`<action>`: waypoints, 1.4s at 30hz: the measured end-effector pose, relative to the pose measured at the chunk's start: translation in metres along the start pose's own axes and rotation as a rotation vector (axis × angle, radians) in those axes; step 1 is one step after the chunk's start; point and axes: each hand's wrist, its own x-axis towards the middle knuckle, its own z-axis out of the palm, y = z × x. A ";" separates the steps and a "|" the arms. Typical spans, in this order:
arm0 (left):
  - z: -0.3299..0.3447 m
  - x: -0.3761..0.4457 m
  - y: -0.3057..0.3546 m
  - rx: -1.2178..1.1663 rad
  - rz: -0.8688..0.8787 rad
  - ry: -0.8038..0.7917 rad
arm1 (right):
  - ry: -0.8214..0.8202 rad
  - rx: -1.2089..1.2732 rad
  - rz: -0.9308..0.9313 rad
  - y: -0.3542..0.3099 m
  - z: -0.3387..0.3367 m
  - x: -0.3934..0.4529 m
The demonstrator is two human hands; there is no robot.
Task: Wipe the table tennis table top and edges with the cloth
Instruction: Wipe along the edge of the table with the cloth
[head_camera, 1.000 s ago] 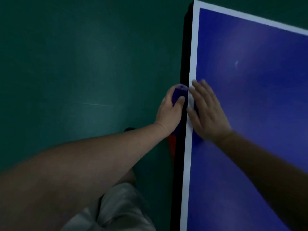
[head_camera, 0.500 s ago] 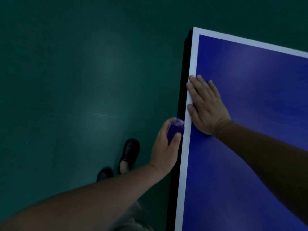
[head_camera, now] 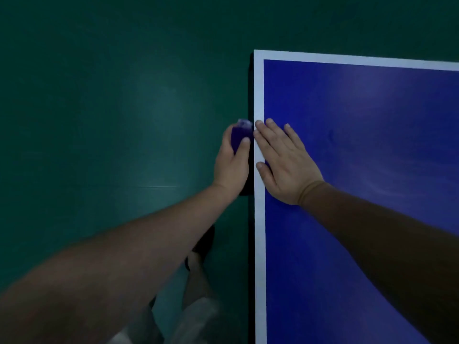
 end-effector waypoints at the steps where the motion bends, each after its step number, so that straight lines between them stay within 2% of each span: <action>1: -0.001 -0.010 -0.006 -0.019 0.001 0.001 | 0.008 0.000 0.011 0.000 0.000 0.000; 6: -0.003 -0.049 -0.029 -0.106 -0.011 -0.021 | 0.009 -0.029 0.059 0.000 -0.001 -0.002; 12: 0.003 0.007 -0.002 0.016 -0.079 0.035 | -0.046 -0.034 0.061 0.000 -0.002 0.000; 16: 0.010 0.027 0.012 0.008 -0.088 0.084 | -0.043 -0.026 0.055 0.000 -0.003 0.001; 22: 0.001 -0.021 0.003 -0.129 -0.051 -0.001 | -0.054 -0.022 0.062 -0.001 -0.004 0.002; 31: 0.012 0.105 0.047 -0.052 -0.092 0.037 | -0.030 0.005 0.055 0.000 -0.002 0.002; 38: 0.000 0.052 0.031 -0.104 -0.113 -0.073 | -0.016 0.023 0.061 -0.002 -0.007 0.004; 42: 0.001 0.077 0.038 -0.124 -0.149 -0.116 | 0.066 0.075 0.152 -0.005 -0.014 0.024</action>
